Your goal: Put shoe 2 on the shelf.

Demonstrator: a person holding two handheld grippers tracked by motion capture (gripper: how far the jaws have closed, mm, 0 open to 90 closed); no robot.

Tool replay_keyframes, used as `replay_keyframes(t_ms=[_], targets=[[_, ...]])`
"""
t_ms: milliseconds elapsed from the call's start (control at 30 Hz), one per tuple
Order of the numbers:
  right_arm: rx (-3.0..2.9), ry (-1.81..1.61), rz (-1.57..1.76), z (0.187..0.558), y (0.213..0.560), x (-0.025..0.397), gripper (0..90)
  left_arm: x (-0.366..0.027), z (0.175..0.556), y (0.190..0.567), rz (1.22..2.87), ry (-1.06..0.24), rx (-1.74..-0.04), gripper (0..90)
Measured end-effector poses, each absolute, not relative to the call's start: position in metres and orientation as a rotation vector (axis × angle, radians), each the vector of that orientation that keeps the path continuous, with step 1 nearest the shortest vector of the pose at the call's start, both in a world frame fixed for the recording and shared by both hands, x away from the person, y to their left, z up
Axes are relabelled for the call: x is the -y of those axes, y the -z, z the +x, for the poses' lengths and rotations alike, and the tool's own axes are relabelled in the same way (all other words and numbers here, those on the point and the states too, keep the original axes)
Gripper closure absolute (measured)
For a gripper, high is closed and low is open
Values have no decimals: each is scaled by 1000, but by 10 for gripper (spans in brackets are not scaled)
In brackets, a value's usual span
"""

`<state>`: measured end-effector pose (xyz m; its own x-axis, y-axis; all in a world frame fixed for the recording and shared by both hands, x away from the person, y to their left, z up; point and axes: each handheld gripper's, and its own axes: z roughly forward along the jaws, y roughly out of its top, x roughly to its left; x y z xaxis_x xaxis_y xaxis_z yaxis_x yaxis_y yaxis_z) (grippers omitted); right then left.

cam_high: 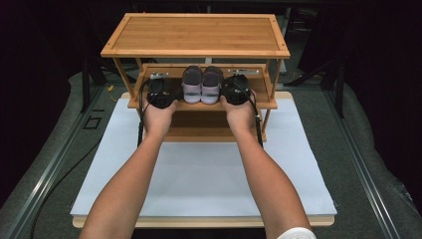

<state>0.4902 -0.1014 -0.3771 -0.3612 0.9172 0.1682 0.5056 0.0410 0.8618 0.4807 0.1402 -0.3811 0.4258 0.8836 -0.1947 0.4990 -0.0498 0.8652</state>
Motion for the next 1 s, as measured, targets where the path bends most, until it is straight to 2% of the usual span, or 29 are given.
replay_keyframes(t_ms=[1000], targets=[[-1876,-1221,1363,474,368,113,900,-166,467,371,1670,-475,-1221,876]])
